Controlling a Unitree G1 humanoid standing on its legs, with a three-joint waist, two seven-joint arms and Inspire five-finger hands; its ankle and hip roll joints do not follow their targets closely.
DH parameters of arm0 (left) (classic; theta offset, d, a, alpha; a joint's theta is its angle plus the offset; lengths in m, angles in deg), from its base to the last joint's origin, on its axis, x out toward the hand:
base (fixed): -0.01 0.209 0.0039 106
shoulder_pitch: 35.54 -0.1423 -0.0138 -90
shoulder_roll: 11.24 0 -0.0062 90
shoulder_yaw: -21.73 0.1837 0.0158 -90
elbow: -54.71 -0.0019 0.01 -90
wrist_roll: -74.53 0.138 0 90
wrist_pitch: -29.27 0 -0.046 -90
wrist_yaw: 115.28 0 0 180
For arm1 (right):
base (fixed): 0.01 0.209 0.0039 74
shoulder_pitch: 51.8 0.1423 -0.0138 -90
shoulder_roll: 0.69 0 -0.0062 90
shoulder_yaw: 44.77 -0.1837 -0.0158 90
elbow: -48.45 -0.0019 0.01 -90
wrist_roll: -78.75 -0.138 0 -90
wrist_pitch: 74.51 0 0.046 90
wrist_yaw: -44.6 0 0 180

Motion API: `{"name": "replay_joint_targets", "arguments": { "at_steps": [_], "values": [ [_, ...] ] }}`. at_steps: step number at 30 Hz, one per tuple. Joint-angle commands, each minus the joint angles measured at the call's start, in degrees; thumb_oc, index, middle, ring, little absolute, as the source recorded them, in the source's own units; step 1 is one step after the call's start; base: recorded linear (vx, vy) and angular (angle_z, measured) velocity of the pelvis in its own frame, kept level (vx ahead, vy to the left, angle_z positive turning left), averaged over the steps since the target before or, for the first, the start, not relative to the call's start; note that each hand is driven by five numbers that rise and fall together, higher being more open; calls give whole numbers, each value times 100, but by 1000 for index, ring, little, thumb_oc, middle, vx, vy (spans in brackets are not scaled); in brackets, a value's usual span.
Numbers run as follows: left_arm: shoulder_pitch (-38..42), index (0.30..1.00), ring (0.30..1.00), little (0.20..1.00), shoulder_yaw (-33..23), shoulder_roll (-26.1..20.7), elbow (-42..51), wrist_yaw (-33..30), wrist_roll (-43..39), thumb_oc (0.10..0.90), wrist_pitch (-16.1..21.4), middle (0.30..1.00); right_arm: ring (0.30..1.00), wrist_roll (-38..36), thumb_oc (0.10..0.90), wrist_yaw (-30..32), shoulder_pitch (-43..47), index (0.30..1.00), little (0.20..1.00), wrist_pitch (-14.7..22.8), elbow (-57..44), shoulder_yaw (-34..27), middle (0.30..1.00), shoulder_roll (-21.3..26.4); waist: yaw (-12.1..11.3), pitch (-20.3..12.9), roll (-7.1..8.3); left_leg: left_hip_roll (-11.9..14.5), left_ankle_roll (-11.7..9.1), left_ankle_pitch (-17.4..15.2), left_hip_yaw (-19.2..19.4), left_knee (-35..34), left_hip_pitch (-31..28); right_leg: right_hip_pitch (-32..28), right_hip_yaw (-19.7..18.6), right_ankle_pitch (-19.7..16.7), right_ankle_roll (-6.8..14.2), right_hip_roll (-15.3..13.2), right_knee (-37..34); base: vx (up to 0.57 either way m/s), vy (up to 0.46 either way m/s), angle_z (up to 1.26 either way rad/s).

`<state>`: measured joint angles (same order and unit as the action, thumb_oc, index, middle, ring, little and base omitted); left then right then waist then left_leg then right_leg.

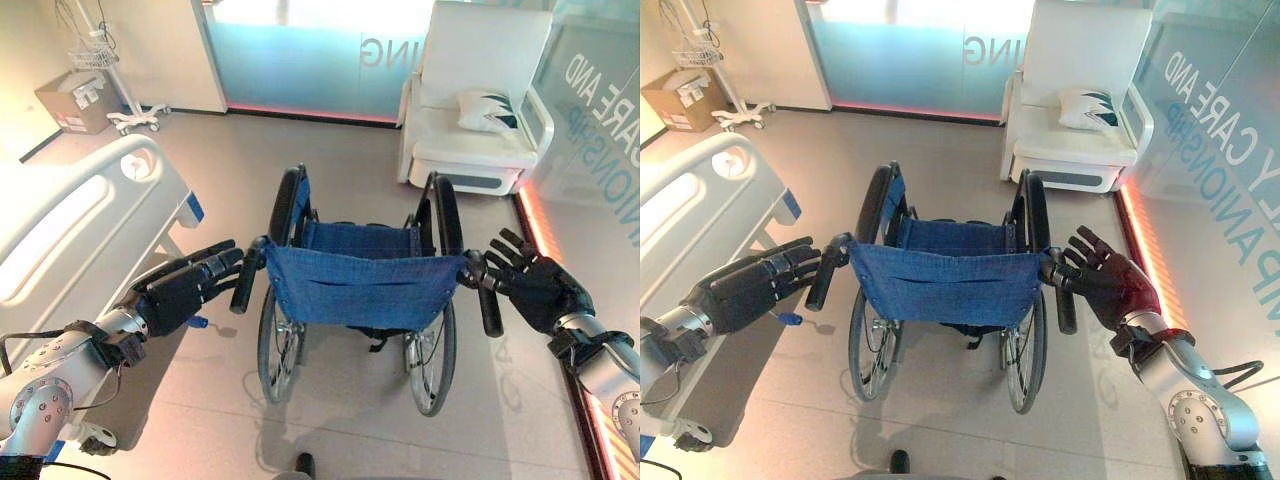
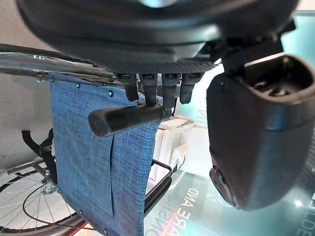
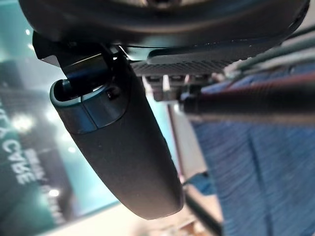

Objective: Push the wheelchair next to the bed

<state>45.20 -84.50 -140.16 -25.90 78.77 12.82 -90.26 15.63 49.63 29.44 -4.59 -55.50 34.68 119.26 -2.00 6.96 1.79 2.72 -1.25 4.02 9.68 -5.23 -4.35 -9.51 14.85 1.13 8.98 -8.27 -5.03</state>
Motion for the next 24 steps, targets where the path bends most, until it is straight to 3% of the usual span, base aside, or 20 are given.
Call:
{"name": "replay_joint_targets", "arguments": {
  "at_steps": [1, 6, 12, 14, 20, 24],
  "values": [
    [360, 900, 900, 900, 110, -279, 631, 263, -791, 800, 569, 900, 900, 138, 800, -579, 446, 900, 900, 112, -464, -27, 900, 748, 69, -365, -239, 182, -237, -357, 170, 23, -203, 245, 262, -116, -139, 45, 196, 0, 0, 0],
    [371, 900, 900, 900, 217, -288, 550, 230, -834, 800, 706, 900, 900, 139, 800, -812, 511, 900, 900, 33, -308, 238, 900, 934, 37, -352, -229, 190, -248, -336, 146, 23, -201, 221, 288, -118, -146, 55, 180, 0, 0, 0],
    [284, 900, 900, 900, 261, -294, 551, 179, -860, 800, 815, 900, 900, 760, 800, -681, 465, 900, 900, -21, -125, 283, 900, 1126, 19, -350, -223, 187, -255, -328, 122, 23, -205, 203, 312, -109, -145, 58, 180, 0, 0, 0],
    [293, 900, 900, 900, 260, -315, 549, 163, -879, 800, 815, 900, 900, 662, 800, -669, 488, 900, 900, -69, -78, 291, 900, 1178, 16, -344, -223, 189, -259, -328, 118, 23, -212, 193, 323, -105, -147, 59, 181, 0, 0, 0],
    [501, 900, 900, 900, 479, -389, 411, 152, -909, 800, 887, 900, 900, 441, 800, -96, 997, 900, 900, -105, 448, 632, 900, 1234, -57, -339, -223, 179, -262, -335, 66, 23, -247, 149, 363, -84, -161, 61, 192, 25, 7, -1],
    [662, 900, 900, 900, 624, -423, 378, 115, -972, 800, 814, 900, 900, 389, 800, 187, 1306, 900, 900, -329, 907, 785, 900, 1242, -130, -358, -226, 169, -257, -346, 29, 23, -246, 128, 403, -59, -162, 51, 200, 30, 12, 2]
  ]
}}
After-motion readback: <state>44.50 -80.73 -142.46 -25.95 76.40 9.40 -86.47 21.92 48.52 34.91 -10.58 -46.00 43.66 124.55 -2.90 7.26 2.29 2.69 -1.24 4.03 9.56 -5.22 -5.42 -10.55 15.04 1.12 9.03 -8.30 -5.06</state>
